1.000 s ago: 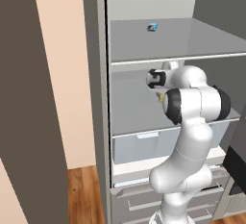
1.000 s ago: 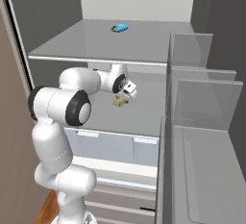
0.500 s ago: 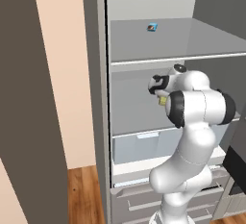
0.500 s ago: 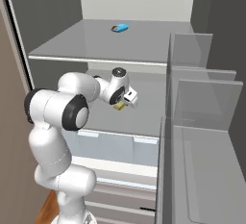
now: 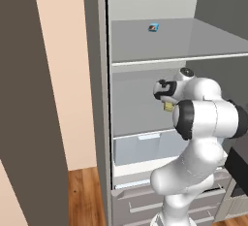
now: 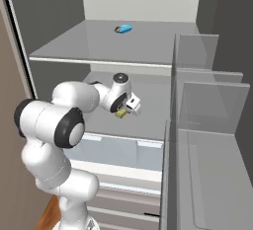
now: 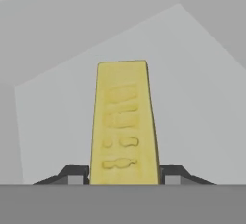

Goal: Retrieve the butter from the fridge and place it on a plate on the dining table. Then retrieve the butter knife by the fridge and place it near the plate.

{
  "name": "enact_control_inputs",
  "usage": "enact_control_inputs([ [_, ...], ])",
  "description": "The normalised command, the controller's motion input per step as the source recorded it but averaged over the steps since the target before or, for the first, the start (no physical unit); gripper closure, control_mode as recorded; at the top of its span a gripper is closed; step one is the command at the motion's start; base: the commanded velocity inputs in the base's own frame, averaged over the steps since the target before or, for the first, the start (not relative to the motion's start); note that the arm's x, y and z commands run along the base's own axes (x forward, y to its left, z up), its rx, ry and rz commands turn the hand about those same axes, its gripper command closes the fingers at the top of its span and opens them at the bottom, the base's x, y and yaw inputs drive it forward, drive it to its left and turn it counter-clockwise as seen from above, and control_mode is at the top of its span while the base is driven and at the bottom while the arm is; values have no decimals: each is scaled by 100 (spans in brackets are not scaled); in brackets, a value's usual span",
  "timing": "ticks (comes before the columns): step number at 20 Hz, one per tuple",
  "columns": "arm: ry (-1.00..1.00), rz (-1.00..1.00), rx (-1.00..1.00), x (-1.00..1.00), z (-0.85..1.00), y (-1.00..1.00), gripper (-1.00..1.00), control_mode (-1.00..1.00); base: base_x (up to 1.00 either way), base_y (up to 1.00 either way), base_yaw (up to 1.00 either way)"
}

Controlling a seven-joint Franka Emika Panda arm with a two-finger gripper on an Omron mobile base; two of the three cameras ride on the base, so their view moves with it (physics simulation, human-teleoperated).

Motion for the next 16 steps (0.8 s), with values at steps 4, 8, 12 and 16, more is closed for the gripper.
enact_control_inputs([
  [4,0,0,-3,-84,0,0,100,-100,0,0,0],
  [8,0,0,-7,-84,2,0,100,-100,0,0,0],
  [12,1,0,-6,-77,14,0,100,-100,0,0,0],
  [16,7,0,-1,-53,31,0,100,-100,0,0,0],
])
